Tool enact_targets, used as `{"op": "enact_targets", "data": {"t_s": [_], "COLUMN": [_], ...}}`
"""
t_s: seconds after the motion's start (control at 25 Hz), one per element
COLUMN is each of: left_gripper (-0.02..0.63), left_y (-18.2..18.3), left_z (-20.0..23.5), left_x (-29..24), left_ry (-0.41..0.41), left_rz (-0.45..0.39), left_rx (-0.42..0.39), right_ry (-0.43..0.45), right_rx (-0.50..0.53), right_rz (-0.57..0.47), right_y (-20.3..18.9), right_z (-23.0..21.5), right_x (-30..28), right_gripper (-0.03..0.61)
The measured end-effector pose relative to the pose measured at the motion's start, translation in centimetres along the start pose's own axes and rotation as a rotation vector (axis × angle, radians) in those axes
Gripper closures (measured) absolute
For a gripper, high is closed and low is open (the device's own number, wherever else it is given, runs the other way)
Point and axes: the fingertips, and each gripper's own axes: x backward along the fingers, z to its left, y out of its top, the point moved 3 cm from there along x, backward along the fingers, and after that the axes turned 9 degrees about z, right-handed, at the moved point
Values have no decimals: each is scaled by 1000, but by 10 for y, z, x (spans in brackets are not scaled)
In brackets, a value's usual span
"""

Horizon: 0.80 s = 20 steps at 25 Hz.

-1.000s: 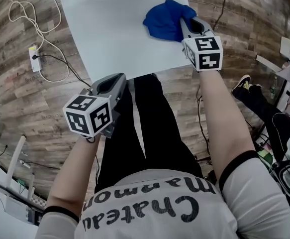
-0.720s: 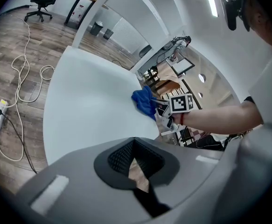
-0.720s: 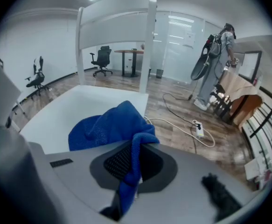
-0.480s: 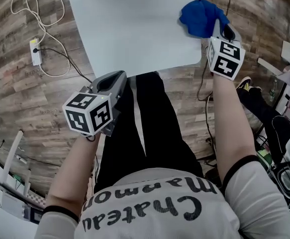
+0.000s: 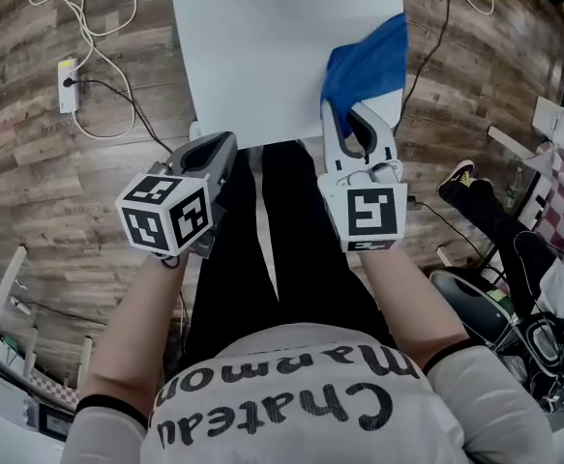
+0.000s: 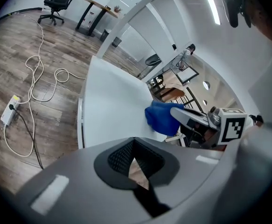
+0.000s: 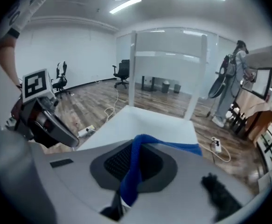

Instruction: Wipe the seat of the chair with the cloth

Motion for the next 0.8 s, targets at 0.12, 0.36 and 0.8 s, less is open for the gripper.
{"op": "enact_targets", "data": {"t_s": [0.12,0.36,0.8], "left_gripper": [606,607,607], "left_y": [-9,-24,-41], "left_z": [13,45,64], "left_x": [13,49,59], "left_ry": [13,53,68], "left_rz": [2,-43,-105], "left_rx": [8,69,156], "right_ry": [125,358,369], "right_rx": [-44,31,410], "right_rz": [23,20,214], "right_y": [14,55,29], "right_z": [52,149,143], "right_x": [-13,-34,-122], "right_gripper": [551,551,551]}}
